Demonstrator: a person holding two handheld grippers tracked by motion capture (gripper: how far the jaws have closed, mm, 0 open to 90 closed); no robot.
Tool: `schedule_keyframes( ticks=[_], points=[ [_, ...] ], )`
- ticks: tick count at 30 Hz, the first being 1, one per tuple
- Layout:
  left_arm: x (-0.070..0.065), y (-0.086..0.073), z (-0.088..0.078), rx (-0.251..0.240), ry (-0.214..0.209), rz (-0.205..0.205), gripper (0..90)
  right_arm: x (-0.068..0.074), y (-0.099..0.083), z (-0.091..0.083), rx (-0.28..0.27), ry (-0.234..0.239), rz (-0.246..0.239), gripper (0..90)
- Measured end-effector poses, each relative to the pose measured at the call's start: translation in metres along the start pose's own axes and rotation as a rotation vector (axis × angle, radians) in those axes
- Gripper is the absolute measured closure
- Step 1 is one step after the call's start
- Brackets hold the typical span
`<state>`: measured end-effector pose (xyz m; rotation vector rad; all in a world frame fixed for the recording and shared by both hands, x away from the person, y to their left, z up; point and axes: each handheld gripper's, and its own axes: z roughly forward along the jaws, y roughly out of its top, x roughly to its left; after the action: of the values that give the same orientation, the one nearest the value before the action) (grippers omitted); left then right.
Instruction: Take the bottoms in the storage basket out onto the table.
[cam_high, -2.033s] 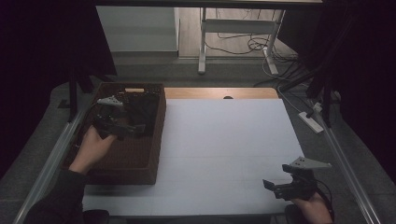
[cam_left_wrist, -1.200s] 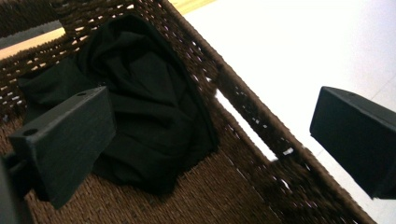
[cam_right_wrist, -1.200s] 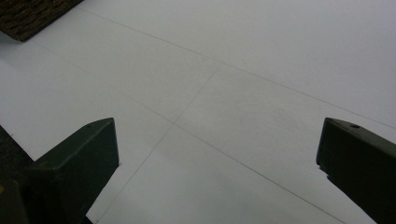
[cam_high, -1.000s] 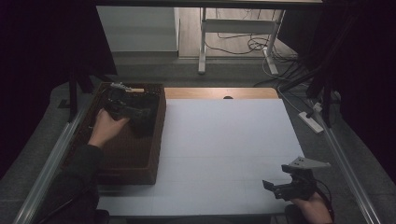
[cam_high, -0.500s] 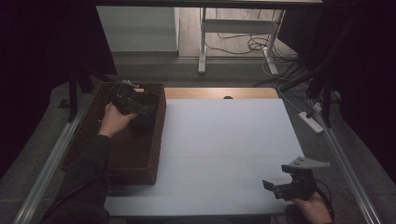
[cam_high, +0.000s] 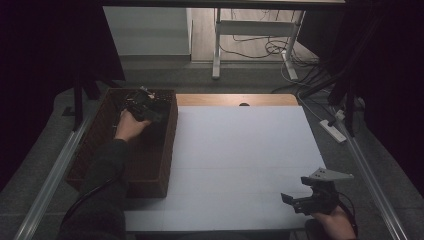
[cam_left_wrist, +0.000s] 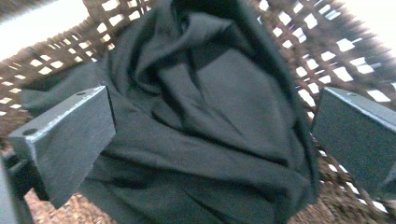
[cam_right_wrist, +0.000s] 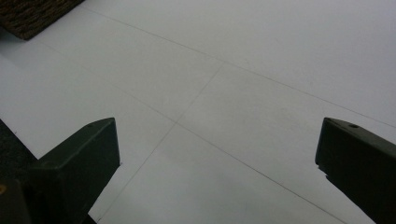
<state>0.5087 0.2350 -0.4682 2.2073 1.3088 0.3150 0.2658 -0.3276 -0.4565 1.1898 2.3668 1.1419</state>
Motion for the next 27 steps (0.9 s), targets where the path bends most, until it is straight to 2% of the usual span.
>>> schedule_keyframes(
  ticks=[2, 4, 10, 16, 19, 27],
  points=[
    [0.002, 0.0, 0.007, 0.021, -0.012, 0.006, 0.0, 0.0, 0.0, 0.0, 0.001, 0.001, 0.0, 0.3],
    [0.002, -0.001, 0.013, 0.05, -0.002, 0.008, 0.0, 0.0, 0.0, 0.0, 0.003, 0.002, -0.001, 0.3],
    [0.002, -0.004, 0.03, 0.109, -0.038, 0.002, 0.0, 0.001, 0.0, 0.001, 0.008, 0.004, -0.013, 0.3],
    [0.003, -0.008, 0.045, 0.165, -0.016, 0.011, 0.0, 0.002, 0.001, 0.002, 0.012, 0.007, -0.024, 0.3],
    [0.002, -0.01, 0.049, 0.162, -0.012, 0.029, 0.0, 0.002, 0.002, 0.003, 0.017, 0.01, -0.029, 0.3],
    [0.004, -0.009, 0.052, 0.172, 0.016, 0.013, 0.0, 0.003, 0.002, 0.004, 0.019, 0.01, -0.04, 0.3]
  ],
)
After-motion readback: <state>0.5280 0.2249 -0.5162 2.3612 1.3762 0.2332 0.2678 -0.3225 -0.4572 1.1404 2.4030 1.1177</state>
